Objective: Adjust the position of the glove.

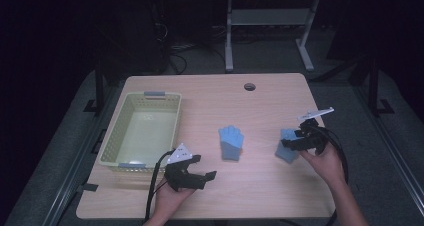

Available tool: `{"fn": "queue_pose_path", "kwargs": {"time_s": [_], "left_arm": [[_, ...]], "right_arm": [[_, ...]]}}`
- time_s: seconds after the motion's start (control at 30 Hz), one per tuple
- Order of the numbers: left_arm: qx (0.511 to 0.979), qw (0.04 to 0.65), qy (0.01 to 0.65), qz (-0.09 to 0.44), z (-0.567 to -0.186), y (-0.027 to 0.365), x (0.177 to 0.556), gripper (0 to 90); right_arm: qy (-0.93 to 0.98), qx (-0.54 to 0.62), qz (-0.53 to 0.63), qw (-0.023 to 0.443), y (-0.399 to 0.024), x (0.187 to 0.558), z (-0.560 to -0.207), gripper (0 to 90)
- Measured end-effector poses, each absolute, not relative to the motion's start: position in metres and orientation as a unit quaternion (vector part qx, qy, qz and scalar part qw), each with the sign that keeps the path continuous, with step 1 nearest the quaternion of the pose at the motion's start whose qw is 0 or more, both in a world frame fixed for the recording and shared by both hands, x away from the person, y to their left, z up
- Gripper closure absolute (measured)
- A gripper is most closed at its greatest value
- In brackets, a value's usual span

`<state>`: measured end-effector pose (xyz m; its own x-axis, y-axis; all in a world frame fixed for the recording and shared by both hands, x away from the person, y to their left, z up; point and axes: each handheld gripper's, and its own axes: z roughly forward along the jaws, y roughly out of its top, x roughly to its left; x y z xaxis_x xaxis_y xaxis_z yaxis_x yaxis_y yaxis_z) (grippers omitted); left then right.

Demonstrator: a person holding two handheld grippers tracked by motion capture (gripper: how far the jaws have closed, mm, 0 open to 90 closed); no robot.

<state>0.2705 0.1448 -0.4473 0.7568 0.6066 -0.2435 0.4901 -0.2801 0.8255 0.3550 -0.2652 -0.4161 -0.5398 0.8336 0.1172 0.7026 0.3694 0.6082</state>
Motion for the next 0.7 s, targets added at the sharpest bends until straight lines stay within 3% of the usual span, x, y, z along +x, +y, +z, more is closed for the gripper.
{"fn": "queue_pose_path", "kwargs": {"time_s": [0.7], "left_arm": [[0.799,0.49,0.345,0.057,-0.449,0.146,0.271,15.9]], "right_arm": [[0.834,0.501,0.219,0.072,-0.269,0.375,-0.447,58.4]]}}
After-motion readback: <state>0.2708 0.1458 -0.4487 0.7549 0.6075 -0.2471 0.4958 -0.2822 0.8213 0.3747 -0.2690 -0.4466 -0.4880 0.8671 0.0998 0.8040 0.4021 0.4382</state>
